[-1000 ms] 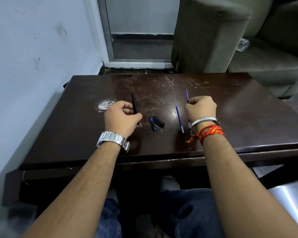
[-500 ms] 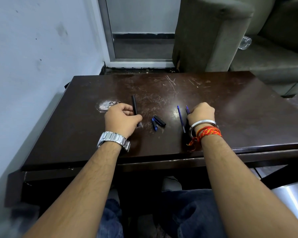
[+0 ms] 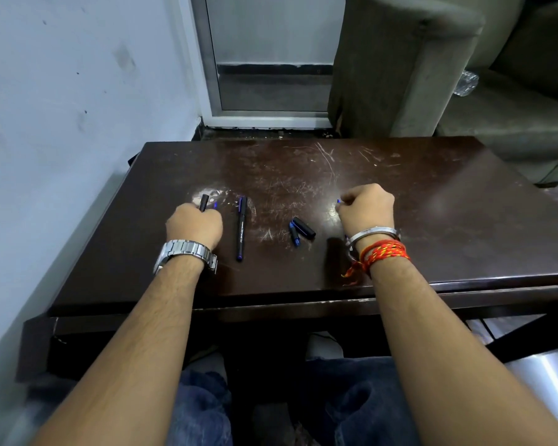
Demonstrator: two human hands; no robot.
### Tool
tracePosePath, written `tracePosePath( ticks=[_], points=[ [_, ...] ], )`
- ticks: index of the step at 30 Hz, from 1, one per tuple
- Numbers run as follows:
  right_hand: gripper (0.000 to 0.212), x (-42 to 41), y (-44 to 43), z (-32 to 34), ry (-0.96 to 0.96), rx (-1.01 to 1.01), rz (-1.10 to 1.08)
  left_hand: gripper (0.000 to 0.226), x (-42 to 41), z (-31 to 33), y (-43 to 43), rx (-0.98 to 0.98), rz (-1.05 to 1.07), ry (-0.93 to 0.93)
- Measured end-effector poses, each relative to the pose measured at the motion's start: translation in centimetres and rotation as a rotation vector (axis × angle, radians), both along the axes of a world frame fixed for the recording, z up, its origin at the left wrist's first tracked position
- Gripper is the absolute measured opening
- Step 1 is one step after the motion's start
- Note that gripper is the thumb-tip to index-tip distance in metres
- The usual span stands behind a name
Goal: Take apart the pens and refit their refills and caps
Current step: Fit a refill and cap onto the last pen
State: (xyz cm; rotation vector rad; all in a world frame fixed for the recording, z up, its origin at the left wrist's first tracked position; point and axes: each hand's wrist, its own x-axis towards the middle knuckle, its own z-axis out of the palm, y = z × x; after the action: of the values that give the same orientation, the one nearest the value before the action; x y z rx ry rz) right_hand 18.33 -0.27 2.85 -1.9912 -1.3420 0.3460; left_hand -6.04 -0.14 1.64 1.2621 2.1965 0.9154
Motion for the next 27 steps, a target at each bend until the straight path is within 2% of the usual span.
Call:
tracePosePath(
  ticks=[5,10,18,22,25,27],
  points=[
    [0.013,-2.0,-0.4,0.1,-0.004,0.0,0.095,0.017,-0.5,-0.5,0.0,-0.033,-0.018,0.077],
    [0.011,-3.4,-0.9,0.3,0.026,0.013,0.142,0.024,-1.1,-1.0,0.4,-0.145,-0.022,0.126],
    [0.011,-5.2,-1.9,0.4,0.079,0.025,0.272,0.019,-0.1,-0.6,0.1,-0.124,-0.093,0.144],
    [0.021,-6.3,-1.6,0.2,0.384,-0.021,0.309,0.031,1.3,0.1,-0.4,0.103,-0.217,-0.017],
    [0.021,-7.3,-1.5,0.2,0.659,-0.047,0.38,0.034,2.7,0.0,-1.0,0.155,-0.41,-0.059],
    [0.018,-7.6,-1.5,0.1,0.679,-0.012,0.418,0.029,3.2,-0.3,-1.2,0.155,-0.532,-0.069]
  ],
)
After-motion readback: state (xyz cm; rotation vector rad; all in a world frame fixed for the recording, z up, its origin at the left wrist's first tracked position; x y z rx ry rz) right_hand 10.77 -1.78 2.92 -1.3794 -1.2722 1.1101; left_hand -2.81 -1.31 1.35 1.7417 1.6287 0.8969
